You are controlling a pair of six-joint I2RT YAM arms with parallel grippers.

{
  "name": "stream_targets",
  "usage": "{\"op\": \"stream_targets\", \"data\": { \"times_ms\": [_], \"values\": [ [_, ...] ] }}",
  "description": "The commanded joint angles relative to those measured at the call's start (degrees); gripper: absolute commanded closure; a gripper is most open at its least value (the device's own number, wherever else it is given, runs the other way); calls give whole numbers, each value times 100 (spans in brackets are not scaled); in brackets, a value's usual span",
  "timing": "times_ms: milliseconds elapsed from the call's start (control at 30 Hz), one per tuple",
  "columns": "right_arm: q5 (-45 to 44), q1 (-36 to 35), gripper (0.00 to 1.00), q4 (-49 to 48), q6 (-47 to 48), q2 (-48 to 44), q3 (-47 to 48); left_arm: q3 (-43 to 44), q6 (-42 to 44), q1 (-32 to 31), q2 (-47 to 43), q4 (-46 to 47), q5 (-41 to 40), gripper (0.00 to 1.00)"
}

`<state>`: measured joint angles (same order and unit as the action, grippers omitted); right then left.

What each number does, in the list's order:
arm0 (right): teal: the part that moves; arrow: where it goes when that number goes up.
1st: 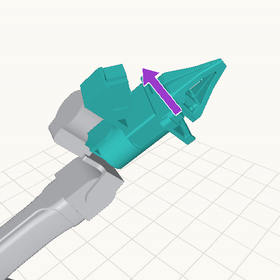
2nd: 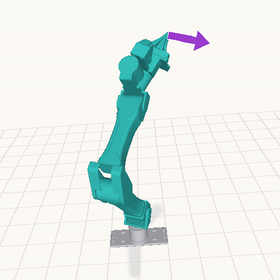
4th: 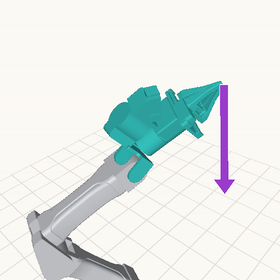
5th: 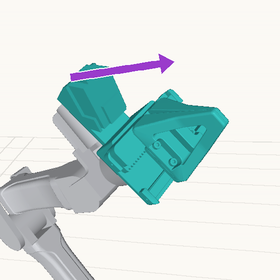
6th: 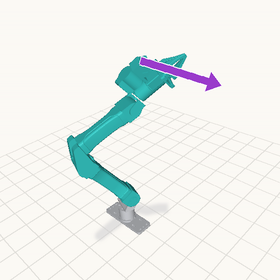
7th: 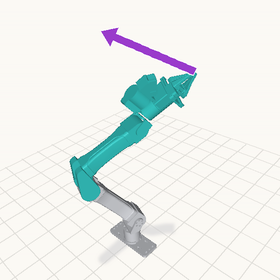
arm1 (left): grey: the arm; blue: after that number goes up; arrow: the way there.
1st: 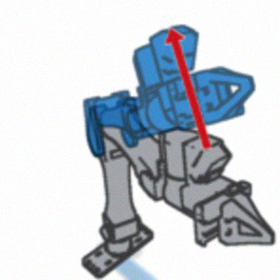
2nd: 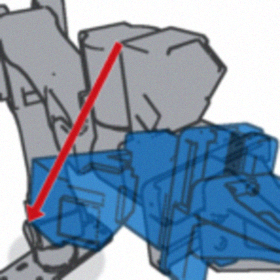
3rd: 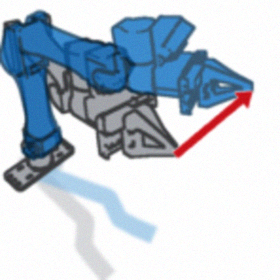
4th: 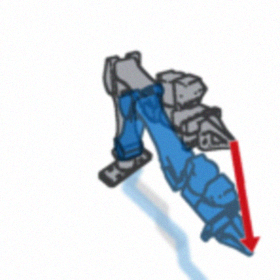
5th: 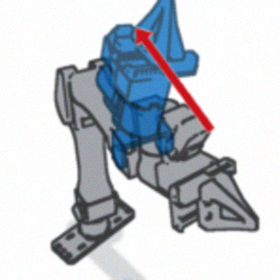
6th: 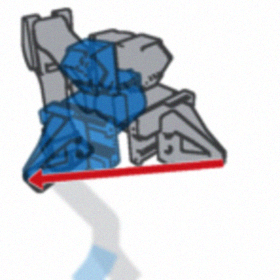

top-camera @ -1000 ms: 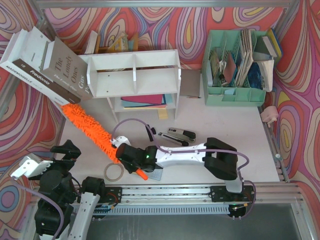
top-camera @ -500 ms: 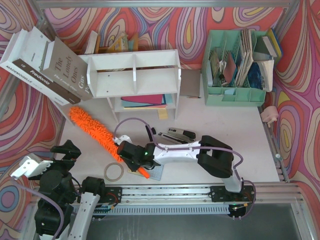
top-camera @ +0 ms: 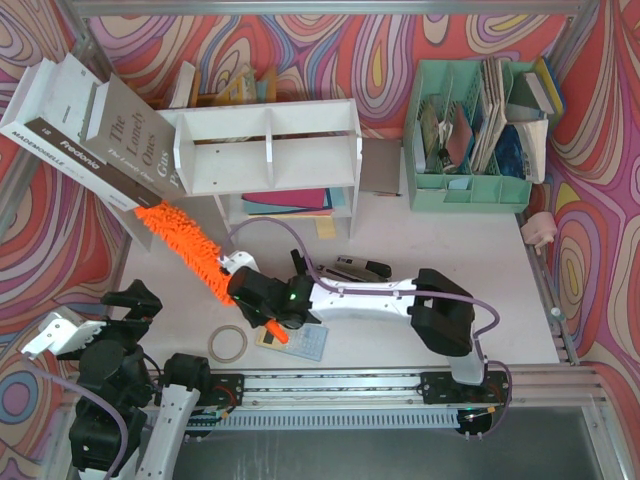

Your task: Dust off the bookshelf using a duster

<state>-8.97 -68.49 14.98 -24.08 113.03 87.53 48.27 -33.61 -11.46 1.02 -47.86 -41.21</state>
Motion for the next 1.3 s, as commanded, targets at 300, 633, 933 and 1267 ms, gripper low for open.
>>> {"op": "stream_targets", "data": {
  "times_ms": [300, 633, 933, 1267],
  "values": [
    [-97, 56, 100, 139, 75, 678, 379, -55, 126, 39, -40, 127, -37, 1],
    [-205, 46, 100, -84, -60, -387, 312, -55, 120, 39, -35, 137, -32, 1],
    [-17, 46, 100, -9, -236, -105, 200, -55, 117, 39, -39, 127, -26, 1],
    [-267, 48, 100, 129, -260, -355, -330, -63, 109, 39, -25, 128, -17, 1]
  ]
}}
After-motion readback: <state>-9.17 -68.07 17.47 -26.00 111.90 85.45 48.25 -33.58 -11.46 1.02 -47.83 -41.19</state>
